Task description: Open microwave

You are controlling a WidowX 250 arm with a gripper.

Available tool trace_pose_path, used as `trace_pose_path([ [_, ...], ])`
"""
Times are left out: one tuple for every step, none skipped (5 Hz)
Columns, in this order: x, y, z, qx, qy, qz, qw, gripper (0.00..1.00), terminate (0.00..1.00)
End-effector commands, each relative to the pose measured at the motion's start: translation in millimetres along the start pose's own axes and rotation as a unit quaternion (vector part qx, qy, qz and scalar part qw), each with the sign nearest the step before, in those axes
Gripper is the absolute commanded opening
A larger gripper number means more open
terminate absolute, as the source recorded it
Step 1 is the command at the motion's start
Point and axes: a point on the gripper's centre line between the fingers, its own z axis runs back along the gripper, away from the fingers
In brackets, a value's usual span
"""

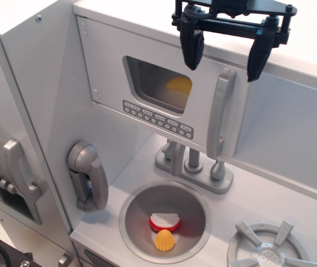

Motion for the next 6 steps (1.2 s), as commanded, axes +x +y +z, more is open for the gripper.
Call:
trace_pose_path([
  [0.0,0.0,0.0,0.0,0.0,0.0,1.0,1.0,0.0],
  [-0.9,5.7,-1.8,-0.009,-0.037,-0.011,0.9992,1.0,0.0],
  [0.6,10.1,-12.1,-0.012,-0.063,-0.027,0.9976,1.0,0.0],
  [3.6,12.4,-21.5,-0.016,-0.083,-0.036,0.9958,1.0,0.0],
  [6.4,10.5,-23.8,-0.022,-0.099,-0.043,0.9939,1.0,0.0],
  [11.6,6.8,-25.5,-0.05,-0.12,-0.036,0.9908,0.0,0.0],
])
